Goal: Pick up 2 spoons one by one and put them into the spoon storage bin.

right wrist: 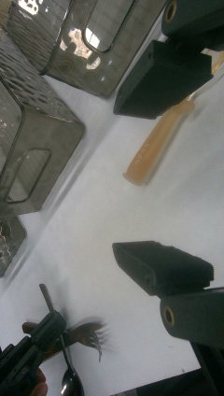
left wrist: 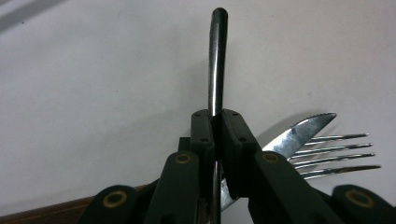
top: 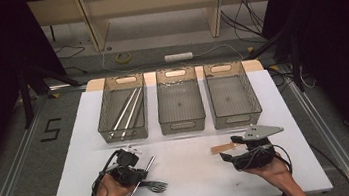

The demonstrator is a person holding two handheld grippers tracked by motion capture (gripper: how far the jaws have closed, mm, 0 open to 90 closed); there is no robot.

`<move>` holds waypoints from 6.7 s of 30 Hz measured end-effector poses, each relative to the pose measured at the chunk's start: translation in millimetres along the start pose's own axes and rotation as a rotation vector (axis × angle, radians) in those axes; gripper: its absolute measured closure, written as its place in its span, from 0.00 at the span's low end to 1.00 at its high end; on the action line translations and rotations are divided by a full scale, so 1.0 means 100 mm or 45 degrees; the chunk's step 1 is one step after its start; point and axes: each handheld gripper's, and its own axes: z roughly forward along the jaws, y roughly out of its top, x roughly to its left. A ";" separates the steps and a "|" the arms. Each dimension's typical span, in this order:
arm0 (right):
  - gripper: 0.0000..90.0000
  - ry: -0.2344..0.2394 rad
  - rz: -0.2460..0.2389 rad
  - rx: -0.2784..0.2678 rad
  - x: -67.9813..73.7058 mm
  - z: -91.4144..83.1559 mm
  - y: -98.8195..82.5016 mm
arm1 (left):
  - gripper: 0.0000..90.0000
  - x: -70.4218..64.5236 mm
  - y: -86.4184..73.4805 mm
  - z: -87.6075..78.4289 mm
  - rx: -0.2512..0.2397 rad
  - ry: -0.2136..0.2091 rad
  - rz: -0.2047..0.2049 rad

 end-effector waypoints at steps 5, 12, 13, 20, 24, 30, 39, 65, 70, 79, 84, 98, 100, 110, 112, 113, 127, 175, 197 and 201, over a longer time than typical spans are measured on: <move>0.32 0.000 0.000 0.001 0.00 0.00 0.00 | 0.93 -0.01 0.00 -0.01 -0.006 -0.035 -0.007; 0.32 -0.002 -0.001 -0.001 0.00 0.00 0.00 | 0.94 -0.02 -0.01 -0.03 -0.007 -0.077 0.003; 0.32 -0.001 0.000 0.001 0.00 0.00 0.00 | 0.94 -0.02 -0.01 -0.04 -0.010 -0.086 0.004; 0.32 -0.001 0.002 0.000 -0.01 0.00 0.00 | 0.99 -0.06 -0.01 -0.06 -0.007 -0.147 0.007; 0.32 0.000 0.002 0.001 -0.01 0.00 0.00 | 0.99 -0.07 0.01 -0.10 -0.013 -0.160 0.025; 0.32 -0.002 0.003 -0.003 -0.01 -0.01 0.00 | 0.99 -0.07 0.05 -0.19 -0.048 -0.170 0.039; 0.32 -0.007 0.005 -0.017 -0.01 -0.02 0.00 | 0.99 -0.03 0.20 -0.33 -0.157 -0.145 0.035; 0.30 -0.002 0.033 -0.062 0.00 -0.04 0.01 | 0.99 0.22 1.02 -0.50 -0.374 -0.070 0.024; 0.30 0.002 0.039 -0.070 -0.01 -0.04 0.00 | 0.99 0.27 1.13 -0.50 -0.399 -0.064 0.002; 0.30 0.015 0.038 -0.072 -0.01 -0.04 0.00 | 0.99 0.30 1.33 -0.44 -0.431 -0.053 -0.018; 0.30 0.016 0.035 -0.069 -0.01 -0.04 0.00 | 0.99 0.32 1.45 -0.43 -0.444 -0.029 -0.023; 0.30 0.015 0.029 -0.065 -0.01 -0.03 0.00 | 0.99 0.32 1.79 -0.36 -0.471 0.009 -0.042; 0.30 0.015 0.030 -0.062 -0.01 -0.03 0.00 | 0.99 0.31 1.85 -0.35 -0.475 0.013 -0.036; 0.30 0.018 0.029 -0.065 -0.02 -0.04 0.00 | 0.99 0.30 2.07 -0.29 -0.490 0.027 -0.065; 0.30 0.021 0.030 -0.066 -0.01 -0.03 0.00 | 0.99 0.30 2.11 -0.28 -0.497 0.032 -0.064; 0.30 0.020 0.027 -0.065 -0.01 -0.03 0.00 | 0.99 0.30 2.13 -0.27 -0.495 0.033 -0.060; 0.30 0.024 0.023 -0.075 -0.01 -0.04 0.00 | 0.99 0.25 2.35 -0.08 -0.502 0.056 -0.085; 0.30 0.032 0.019 -0.074 -0.01 -0.03 0.00 | 0.68 0.28 2.32 0.19 -0.523 0.047 -0.118; 0.30 0.044 -0.004 -0.038 0.00 -0.01 0.02 | 0.39 0.25 1.66 -0.33 -0.479 -0.024 -0.015; 0.30 0.045 -0.023 -0.022 0.00 0.00 0.03 | 0.38 0.22 1.55 -0.37 -0.497 -0.036 0.007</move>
